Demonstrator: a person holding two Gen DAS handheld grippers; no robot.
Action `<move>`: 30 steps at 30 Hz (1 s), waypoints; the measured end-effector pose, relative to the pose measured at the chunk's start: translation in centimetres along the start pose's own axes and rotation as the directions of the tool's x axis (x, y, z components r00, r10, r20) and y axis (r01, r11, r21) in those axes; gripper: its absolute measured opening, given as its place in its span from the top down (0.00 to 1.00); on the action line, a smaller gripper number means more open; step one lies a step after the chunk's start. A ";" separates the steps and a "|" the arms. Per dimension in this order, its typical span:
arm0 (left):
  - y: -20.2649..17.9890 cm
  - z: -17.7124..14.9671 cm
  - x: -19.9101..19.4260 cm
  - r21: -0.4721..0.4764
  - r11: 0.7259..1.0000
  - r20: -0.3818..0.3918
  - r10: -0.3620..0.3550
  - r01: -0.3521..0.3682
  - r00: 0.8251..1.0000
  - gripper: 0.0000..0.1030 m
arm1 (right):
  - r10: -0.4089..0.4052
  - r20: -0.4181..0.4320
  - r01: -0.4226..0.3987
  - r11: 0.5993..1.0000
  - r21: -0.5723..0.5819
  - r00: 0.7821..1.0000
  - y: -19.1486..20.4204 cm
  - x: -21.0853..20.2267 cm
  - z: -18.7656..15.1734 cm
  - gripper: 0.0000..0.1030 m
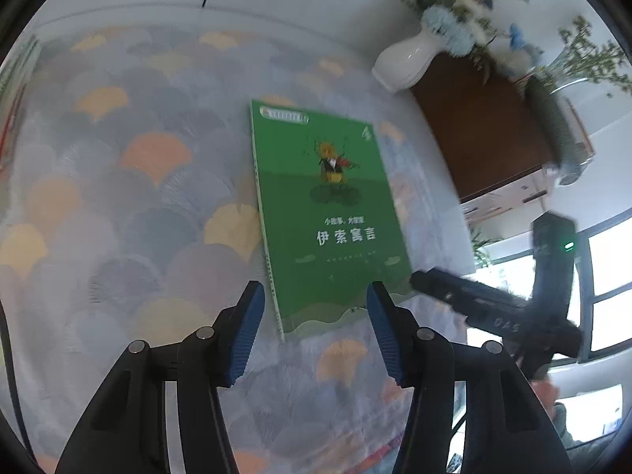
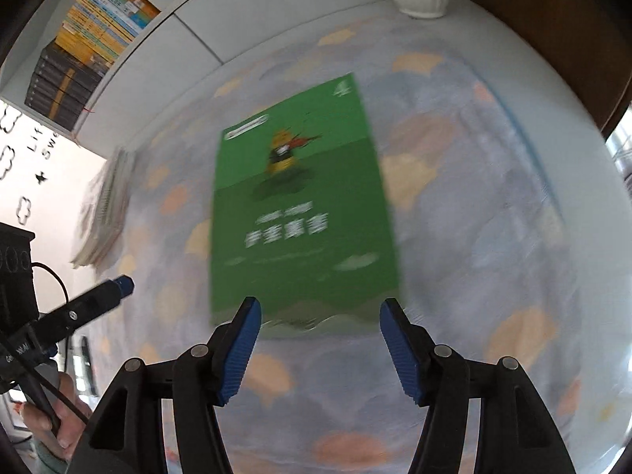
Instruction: Organize books
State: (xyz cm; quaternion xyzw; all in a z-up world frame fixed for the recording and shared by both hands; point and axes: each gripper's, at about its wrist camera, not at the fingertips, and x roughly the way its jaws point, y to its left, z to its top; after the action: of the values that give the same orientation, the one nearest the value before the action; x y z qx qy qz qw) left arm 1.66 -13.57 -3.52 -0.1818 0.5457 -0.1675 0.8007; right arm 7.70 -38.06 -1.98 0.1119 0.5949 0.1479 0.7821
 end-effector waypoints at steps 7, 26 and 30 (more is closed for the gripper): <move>-1.1 -1.5 2.2 -0.007 0.997 0.004 0.078 -0.078 0.997 0.50 | -0.068 -0.003 0.068 0.995 -0.068 0.998 -1.7 1.0 2.0 0.40; 0.6 -3.3 4.7 -0.063 0.990 0.119 0.131 -0.125 0.984 0.65 | -0.140 0.107 0.160 0.964 -0.212 0.984 0.0 3.4 0.4 0.58; 0.9 -3.4 3.5 -0.124 0.992 0.120 -0.002 0.017 0.993 0.65 | -0.088 0.129 0.115 0.969 -0.220 0.988 -0.2 3.3 -0.5 0.58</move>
State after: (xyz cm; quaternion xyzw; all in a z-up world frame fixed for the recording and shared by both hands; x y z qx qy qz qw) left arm -0.22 -14.72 -7.92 -0.2440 0.5054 -0.1257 0.8180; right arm 8.01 -37.00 -5.16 0.0001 0.5315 0.1678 0.8303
